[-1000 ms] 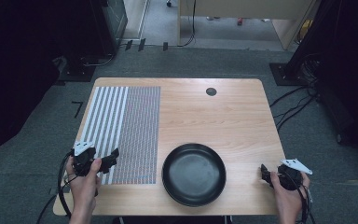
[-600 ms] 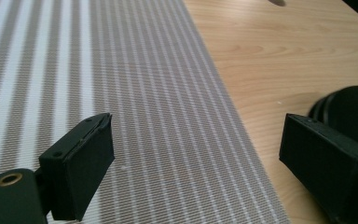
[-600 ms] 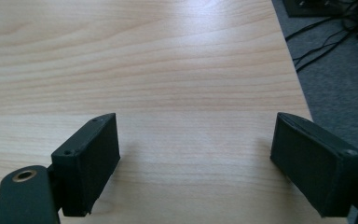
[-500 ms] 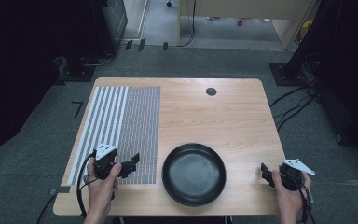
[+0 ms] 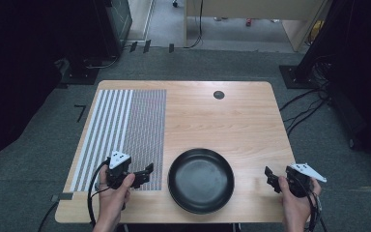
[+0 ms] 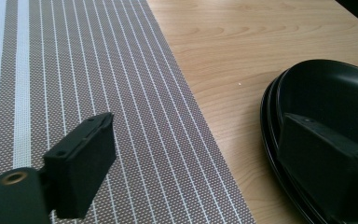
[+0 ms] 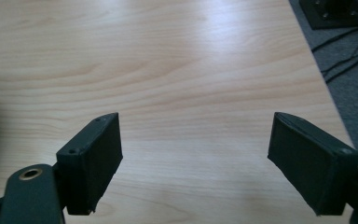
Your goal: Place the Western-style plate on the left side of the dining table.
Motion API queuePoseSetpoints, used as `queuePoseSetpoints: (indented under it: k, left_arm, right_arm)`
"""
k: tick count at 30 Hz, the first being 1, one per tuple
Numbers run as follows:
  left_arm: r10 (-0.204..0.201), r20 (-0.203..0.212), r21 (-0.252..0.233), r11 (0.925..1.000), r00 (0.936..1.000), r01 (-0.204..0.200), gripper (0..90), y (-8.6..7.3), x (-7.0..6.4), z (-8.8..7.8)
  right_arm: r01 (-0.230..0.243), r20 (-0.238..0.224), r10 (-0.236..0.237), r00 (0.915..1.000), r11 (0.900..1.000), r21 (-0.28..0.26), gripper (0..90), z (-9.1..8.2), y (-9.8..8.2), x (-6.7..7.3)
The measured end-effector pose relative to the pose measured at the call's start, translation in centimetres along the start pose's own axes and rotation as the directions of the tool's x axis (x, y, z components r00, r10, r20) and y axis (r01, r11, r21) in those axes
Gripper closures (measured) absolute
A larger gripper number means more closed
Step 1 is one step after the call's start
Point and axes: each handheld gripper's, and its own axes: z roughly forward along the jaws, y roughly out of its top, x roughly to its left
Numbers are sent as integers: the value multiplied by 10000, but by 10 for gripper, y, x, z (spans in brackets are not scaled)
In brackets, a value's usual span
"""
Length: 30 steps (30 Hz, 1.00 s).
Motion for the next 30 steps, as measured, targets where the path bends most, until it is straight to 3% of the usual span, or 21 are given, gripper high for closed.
queuePoseSetpoints:
  k: [13, 23, 30]
  left_arm:
    - [114, 304, 154, 9998, 9995, -119, 130, -3, -7, 4]
    - [106, 554, 219, 9997, 9984, -118, 131, -5, -13, 7]
    - [176, 644, 299, 9994, 9978, -196, 131, -6, -17, 8]
  right_arm:
    - [275, -927, -287, 9953, 9995, -139, 189, -4, 6, 30]
    - [277, -1732, -317, 9844, 9993, -259, 192, -4, 9, 51]
    - [356, -1997, -406, 9790, 9990, -286, 182, -5, 10, 61]
